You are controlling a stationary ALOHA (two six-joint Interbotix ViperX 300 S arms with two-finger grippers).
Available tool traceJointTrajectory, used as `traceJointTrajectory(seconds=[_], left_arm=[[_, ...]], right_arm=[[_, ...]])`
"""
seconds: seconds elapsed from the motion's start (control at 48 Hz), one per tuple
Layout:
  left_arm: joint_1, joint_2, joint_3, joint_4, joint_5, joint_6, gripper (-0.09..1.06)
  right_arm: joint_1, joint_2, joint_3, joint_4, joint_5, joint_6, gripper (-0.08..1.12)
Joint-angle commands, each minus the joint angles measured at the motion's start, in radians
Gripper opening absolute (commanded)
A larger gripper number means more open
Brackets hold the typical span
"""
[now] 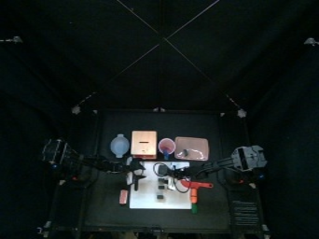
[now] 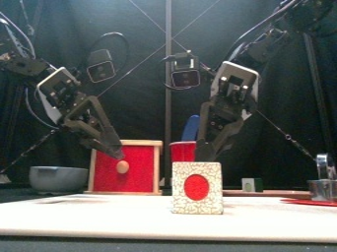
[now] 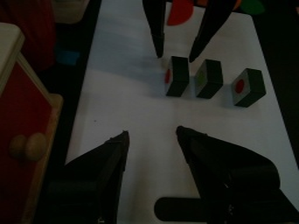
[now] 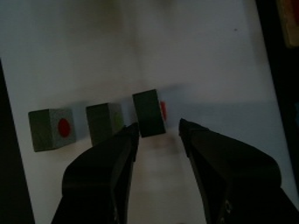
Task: Place sushi on board then cut the sushi with the knife then place the pieces on the plate
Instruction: Place the 4 sushi pieces on the plate
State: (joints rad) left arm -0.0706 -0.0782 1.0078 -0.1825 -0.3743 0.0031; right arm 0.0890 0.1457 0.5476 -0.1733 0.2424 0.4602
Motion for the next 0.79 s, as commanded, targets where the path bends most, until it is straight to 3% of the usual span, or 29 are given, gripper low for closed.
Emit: traceJointTrajectory(seconds=[0.021,0.333,0.792], left_arm=[[-0.002,-0.003,-0.011,0.000,-0.005,0.002,0.84],[-0.002,-0.003,-0.005,-0.002,-0.005,-0.002,0.84],[0.006,-0.003,-0.006,-0.002,-0.005,0.000,0.84]], right_arm=[[-0.005,0.005,-0.037,-0.018,-0.008,0.002,0.78],[-0.006,0.002,-0.032,-0.034,0.011,0.006,0.61],[-0.118,-0.391,0.265,0.025,0.098,0.006,0.61]])
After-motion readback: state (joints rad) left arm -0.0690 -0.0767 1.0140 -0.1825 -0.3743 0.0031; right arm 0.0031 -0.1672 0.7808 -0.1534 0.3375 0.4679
